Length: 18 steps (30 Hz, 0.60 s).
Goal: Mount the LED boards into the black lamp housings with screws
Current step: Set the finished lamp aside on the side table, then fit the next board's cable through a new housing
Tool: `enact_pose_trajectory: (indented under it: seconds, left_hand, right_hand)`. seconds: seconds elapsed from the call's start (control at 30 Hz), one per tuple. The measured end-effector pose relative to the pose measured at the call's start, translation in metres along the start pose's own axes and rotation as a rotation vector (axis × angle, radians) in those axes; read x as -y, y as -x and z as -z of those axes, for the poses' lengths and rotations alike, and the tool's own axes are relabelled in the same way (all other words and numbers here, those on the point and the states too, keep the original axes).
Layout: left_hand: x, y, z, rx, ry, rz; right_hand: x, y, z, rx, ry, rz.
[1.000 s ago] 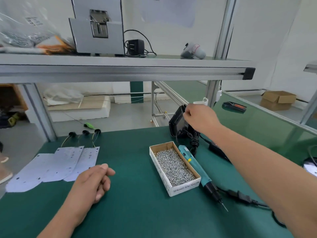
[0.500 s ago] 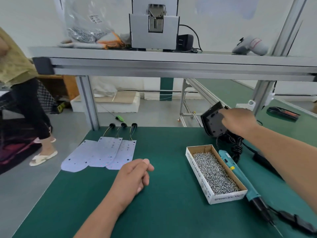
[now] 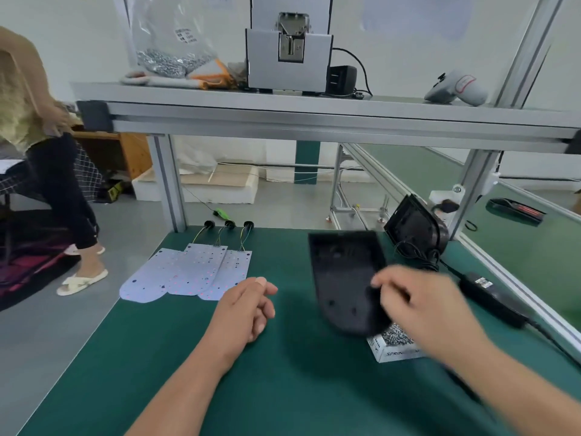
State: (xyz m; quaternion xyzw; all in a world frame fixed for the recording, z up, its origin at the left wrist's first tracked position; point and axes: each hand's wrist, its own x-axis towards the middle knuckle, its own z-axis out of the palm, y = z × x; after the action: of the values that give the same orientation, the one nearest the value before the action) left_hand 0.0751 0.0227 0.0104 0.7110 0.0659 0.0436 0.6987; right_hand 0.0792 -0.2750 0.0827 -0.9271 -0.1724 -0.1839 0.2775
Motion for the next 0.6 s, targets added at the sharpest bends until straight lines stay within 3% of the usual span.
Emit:
enact_pose_trajectory:
  seconds: [0.13, 0.4, 0.5, 0.6]
  left_hand:
    - [-0.005, 0.007, -0.005, 0.002, 0.022, -0.061]
    - [-0.002, 0.012, -0.009, 0.085, -0.198, -0.116]
    - [0.001, 0.009, -0.010, 0.068, -0.297, -0.141]
    - [0.002, 0.007, -0.009, 0.048, -0.297, -0.135]
  right_hand:
    - [0.025, 0.059, -0.026, 0.280, 0.060, 0.060]
    - [0.029, 0.070, -0.029, 0.456, 0.083, 0.118]
    - [0.032, 0.055, -0.017, 0.423, 0.014, 0.050]
    - [0.034, 0.003, -0.025, 0.213, -0.073, 0.053]
